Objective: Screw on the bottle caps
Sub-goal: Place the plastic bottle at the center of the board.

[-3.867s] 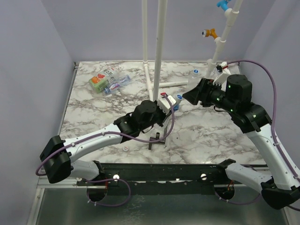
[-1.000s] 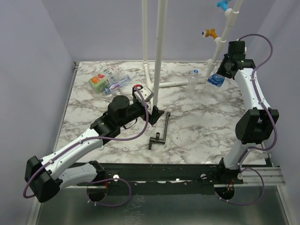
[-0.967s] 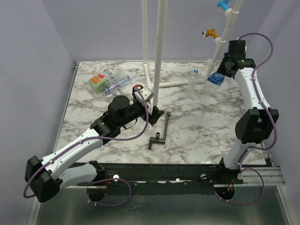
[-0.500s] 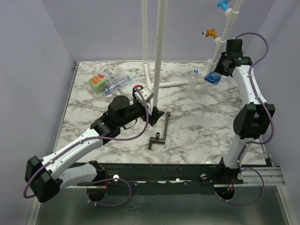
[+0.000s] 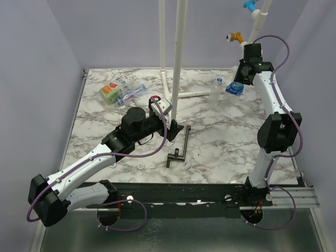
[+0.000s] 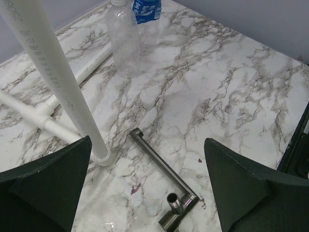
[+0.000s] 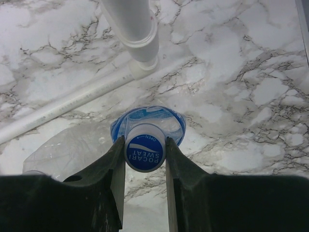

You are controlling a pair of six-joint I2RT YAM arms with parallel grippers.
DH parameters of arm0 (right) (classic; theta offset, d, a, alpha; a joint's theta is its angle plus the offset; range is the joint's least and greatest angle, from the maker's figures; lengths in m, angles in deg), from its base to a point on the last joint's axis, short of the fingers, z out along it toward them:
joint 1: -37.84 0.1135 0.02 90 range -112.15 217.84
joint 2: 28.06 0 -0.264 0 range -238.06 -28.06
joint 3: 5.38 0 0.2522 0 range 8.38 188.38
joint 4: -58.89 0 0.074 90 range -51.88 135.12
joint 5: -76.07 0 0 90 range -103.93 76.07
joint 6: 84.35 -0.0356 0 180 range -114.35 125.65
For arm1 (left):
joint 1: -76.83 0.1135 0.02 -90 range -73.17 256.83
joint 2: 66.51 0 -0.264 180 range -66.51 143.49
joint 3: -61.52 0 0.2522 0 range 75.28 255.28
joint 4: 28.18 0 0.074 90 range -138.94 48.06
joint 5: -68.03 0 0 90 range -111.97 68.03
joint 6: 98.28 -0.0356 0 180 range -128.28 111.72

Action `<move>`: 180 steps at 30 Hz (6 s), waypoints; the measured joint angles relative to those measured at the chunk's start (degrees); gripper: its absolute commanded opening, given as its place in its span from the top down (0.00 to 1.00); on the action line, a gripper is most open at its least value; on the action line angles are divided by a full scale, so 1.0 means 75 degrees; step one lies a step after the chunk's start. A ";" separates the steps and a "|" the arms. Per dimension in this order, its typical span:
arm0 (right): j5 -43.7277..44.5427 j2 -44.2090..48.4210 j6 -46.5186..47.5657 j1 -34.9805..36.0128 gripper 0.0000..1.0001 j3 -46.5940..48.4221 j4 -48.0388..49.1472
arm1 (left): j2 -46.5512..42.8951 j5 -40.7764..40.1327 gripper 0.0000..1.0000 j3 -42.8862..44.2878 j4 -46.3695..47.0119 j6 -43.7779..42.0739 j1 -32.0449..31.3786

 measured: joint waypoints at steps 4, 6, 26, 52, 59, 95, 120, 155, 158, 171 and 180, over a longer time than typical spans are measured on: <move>0.0227 -0.0052 0.0029 0.0152 0.90 0.0070 -0.0055 | 0.0003 0.0041 0.01 0.0000 -0.0015 0.0003 0.0015; 0.0300 -0.0096 0.0041 0.0195 0.85 0.0122 -0.0070 | 0.0003 0.0064 0.01 -0.0003 -0.0035 0.0000 0.0015; 0.0408 -0.0187 0.0070 0.0265 0.56 0.0149 -0.0099 | 0.0035 0.0178 0.01 -0.0009 -0.0096 0.0003 0.0114; 0.0408 -0.0245 0.0070 0.0318 0.52 0.0149 -0.0105 | 0.0073 0.0300 0.01 -0.0009 -0.0096 0.0006 0.0166; 0.0408 -0.0245 0.0070 0.0318 0.51 0.0149 -0.0105 | 0.0099 0.0315 0.01 -0.0009 -0.0096 0.0009 0.0166; 0.0254 -0.0245 0.0070 0.0382 0.47 0.0149 -0.0096 | 0.0114 0.0321 0.01 -0.0009 -0.0096 0.0009 0.0201; 0.0233 -0.0187 0.0067 0.0402 0.58 0.0087 0.0020 | 0.0114 0.0321 0.01 -0.0012 -0.0099 0.0009 0.0213; -0.0061 -0.0012 0.0006 0.0402 0.48 0.0082 0.0085 | 0.0157 0.0382 0.01 -0.0012 -0.0099 0.0009 0.0259; -0.0082 -0.0012 0.0003 0.0402 0.45 0.0082 0.0082 | 0.0157 0.0382 0.01 -0.0012 -0.0099 0.0009 0.0265; -0.0006 0.1361 -0.0227 0.0402 0.03 -0.0347 0.0085 | 0.0157 0.0280 0.01 0.0044 -0.0201 0.0219 0.0265; -0.0323 0.4543 -0.0860 0.0475 0.00 -0.3057 0.0391 | -0.0431 -0.2005 0.01 0.1125 -0.1594 0.1460 0.0318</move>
